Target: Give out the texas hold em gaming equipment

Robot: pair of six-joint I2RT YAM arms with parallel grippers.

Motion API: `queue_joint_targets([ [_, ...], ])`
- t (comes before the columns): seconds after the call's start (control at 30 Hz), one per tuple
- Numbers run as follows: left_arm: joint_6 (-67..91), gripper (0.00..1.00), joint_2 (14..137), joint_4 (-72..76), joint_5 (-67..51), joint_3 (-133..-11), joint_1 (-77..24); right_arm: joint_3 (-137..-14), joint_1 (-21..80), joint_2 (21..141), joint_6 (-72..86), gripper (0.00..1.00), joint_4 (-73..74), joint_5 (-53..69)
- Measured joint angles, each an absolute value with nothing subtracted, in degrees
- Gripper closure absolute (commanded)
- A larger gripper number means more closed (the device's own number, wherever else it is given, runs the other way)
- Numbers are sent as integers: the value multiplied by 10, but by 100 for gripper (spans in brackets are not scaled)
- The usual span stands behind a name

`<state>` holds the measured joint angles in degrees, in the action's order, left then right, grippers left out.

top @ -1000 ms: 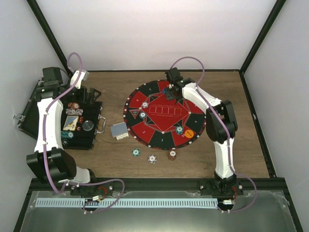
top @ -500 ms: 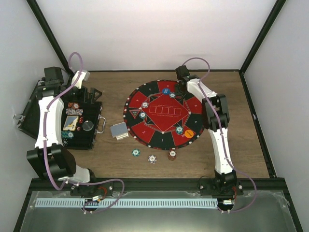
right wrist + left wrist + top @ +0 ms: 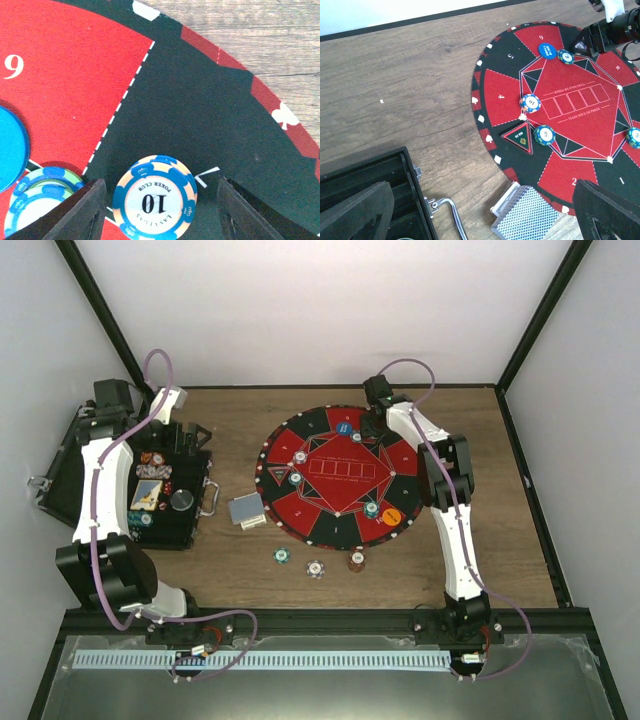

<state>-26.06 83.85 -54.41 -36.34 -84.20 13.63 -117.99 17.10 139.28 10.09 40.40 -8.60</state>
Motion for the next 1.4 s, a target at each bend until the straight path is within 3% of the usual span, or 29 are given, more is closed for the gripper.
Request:
queue_joint_targets([
  [0.2,-260,0,841,-545,-363,-843,136,-1165,172,1361,112,33,412,-95],
  [0.4,-259,0,847,-553,-360,-853,136,-1029,206,1197,114,30,395,-119],
  [0.57,-259,0,846,-561,-359,-856,136,-879,333,1039,123,21,363,-140],
  [0.7,-259,0,838,-567,-358,-856,136,-784,472,980,149,15,352,-136],
  [0.8,-260,0,831,-571,-356,-857,136,-735,556,972,180,8,358,-124],
  [0.97,-261,0,827,-578,-354,-857,136,-698,633,975,220,6,375,-106],
  [1.4,-262,0,824,-581,-354,-857,136,-642,677,1025,269,17,373,-79],
])
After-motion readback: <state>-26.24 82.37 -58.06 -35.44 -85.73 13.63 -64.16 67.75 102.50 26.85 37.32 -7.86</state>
